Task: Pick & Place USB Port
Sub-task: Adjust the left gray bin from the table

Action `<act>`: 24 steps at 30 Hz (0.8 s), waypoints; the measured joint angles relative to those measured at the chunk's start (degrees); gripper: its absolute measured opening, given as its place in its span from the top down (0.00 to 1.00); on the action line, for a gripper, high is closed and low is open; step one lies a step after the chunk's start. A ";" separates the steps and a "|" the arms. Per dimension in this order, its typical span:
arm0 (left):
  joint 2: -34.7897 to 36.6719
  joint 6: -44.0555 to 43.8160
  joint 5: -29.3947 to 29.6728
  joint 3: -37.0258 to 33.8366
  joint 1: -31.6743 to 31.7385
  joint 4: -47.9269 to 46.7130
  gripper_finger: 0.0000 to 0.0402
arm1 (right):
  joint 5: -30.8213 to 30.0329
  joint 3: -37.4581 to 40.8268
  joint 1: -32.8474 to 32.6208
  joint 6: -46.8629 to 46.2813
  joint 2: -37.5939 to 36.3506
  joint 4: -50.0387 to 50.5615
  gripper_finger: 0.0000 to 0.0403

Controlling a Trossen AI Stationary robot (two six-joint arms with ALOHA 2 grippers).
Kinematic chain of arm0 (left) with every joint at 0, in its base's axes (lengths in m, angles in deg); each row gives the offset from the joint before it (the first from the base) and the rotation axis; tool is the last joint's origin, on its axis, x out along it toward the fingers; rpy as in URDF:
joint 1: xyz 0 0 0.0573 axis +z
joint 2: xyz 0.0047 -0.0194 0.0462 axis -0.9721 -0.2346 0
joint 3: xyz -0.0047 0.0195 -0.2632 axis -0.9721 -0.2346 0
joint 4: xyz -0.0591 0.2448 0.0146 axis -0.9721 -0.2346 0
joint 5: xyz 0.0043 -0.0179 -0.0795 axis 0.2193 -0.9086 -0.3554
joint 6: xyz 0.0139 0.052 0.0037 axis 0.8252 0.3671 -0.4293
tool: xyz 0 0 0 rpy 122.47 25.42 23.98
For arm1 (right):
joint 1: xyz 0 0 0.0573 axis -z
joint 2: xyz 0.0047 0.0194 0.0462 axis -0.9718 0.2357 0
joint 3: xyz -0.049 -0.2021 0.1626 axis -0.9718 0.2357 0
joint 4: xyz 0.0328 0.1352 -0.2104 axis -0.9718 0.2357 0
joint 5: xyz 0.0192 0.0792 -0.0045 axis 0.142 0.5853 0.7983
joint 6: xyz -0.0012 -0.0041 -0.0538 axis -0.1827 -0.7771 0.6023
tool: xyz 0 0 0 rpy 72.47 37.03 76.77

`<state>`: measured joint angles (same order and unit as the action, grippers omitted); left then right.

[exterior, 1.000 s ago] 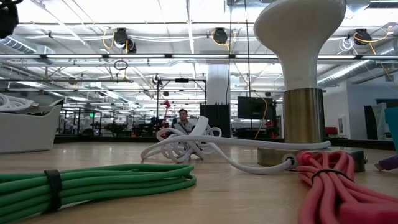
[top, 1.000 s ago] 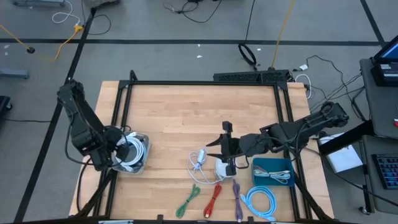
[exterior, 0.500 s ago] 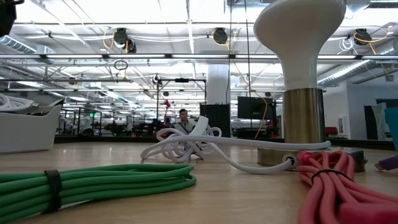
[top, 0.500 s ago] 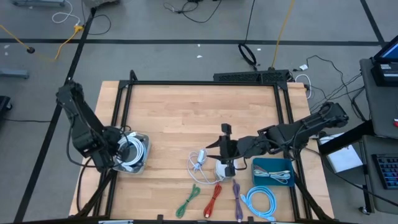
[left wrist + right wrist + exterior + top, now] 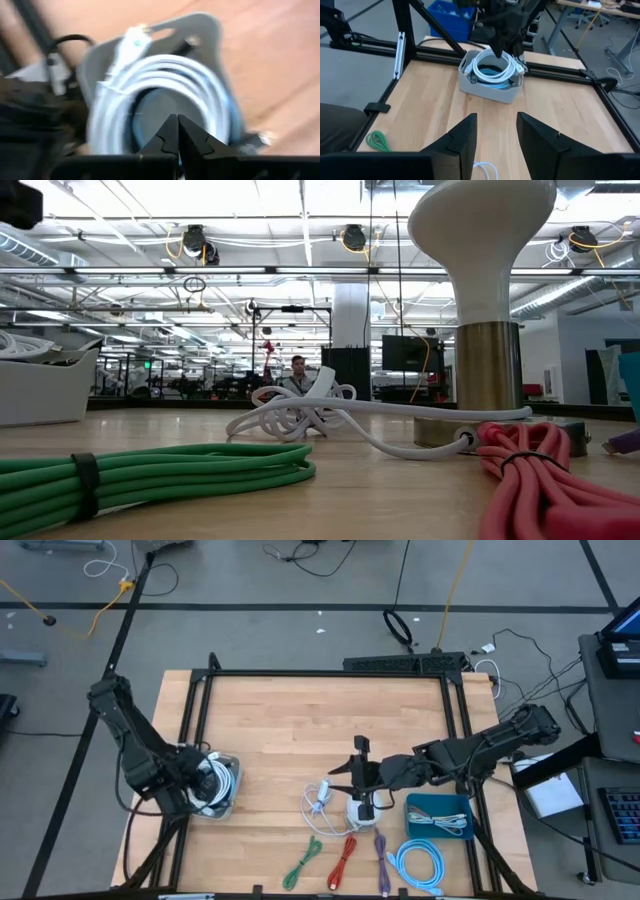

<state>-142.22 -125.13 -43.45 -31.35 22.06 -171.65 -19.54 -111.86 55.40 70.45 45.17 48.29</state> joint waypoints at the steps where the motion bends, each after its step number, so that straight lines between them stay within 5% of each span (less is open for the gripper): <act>1: -0.16 1.02 -1.11 -0.20 1.15 -0.17 1.00 | 0.00 0.00 0.00 0.11 0.00 -0.28 0.68; 24: -14.57 22.42 -11.66 -3.35 16.63 7.79 1.00 | 0.05 0.00 0.00 0.54 0.00 -0.21 0.68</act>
<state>-156.79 -102.71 -55.11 -34.70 38.69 -163.87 -19.49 -111.86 55.40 70.99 45.17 48.08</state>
